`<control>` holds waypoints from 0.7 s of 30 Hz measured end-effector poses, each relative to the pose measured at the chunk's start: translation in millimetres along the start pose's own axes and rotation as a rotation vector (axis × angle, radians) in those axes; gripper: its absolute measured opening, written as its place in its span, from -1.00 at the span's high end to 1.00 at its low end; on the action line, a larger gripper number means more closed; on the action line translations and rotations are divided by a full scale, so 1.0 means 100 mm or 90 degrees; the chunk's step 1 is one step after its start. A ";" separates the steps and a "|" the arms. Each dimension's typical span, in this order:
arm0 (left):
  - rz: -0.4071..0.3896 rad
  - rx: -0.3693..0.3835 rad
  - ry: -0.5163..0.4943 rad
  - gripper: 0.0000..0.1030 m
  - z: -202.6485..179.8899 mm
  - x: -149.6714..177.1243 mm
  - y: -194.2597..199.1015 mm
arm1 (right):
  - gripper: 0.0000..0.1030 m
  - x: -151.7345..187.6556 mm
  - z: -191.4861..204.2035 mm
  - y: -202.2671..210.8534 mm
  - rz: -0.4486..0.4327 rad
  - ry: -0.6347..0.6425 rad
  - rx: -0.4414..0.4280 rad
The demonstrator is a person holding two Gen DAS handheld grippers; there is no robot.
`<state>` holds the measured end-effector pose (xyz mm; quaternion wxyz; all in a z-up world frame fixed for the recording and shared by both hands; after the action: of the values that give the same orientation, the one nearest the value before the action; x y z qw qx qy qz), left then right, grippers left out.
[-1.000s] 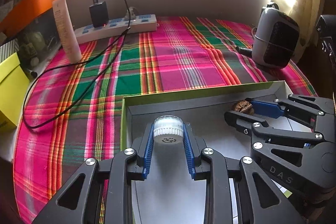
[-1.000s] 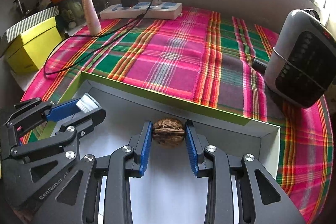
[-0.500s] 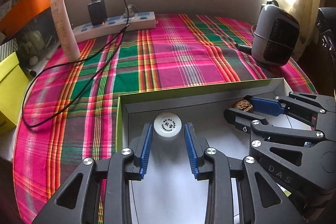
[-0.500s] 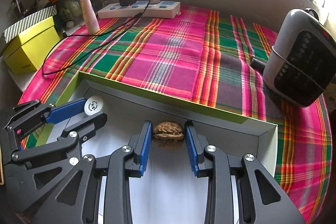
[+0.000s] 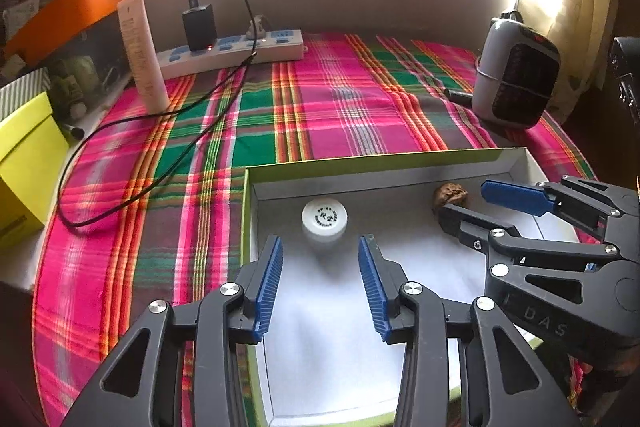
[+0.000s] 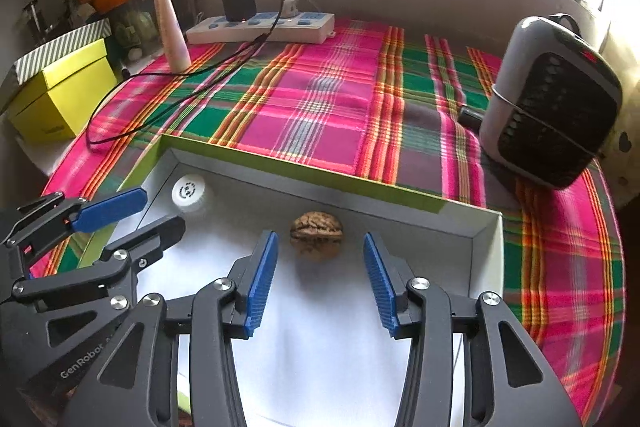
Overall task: Organize objects
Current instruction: 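Open the left tool to drop the container while the right tool releases the walnut in the tray, then grasp the white mushroom-shaped knob with the left tool while the right tool grasps the second walnut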
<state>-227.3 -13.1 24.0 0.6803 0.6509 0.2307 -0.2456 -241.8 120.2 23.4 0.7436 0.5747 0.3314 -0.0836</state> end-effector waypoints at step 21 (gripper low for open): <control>-0.045 0.015 0.022 0.22 0.07 0.34 0.60 | 0.10 0.42 0.18 0.62 -0.063 -0.010 -0.002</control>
<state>-162.4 -19.3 49.2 0.6593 0.6547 0.2619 -0.2609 -171.0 134.9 50.8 0.7422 0.5555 0.3538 -0.1243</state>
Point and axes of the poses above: each gripper's, at about its wrist camera, not at the fingertips, and y roughly against the way its jaws point, z to its left, x to its underside, the point moved 1 cm from there along -y, roughly the way its jaws point, and after that the axes turned 6 degrees about -x, right-handed, at the moved point
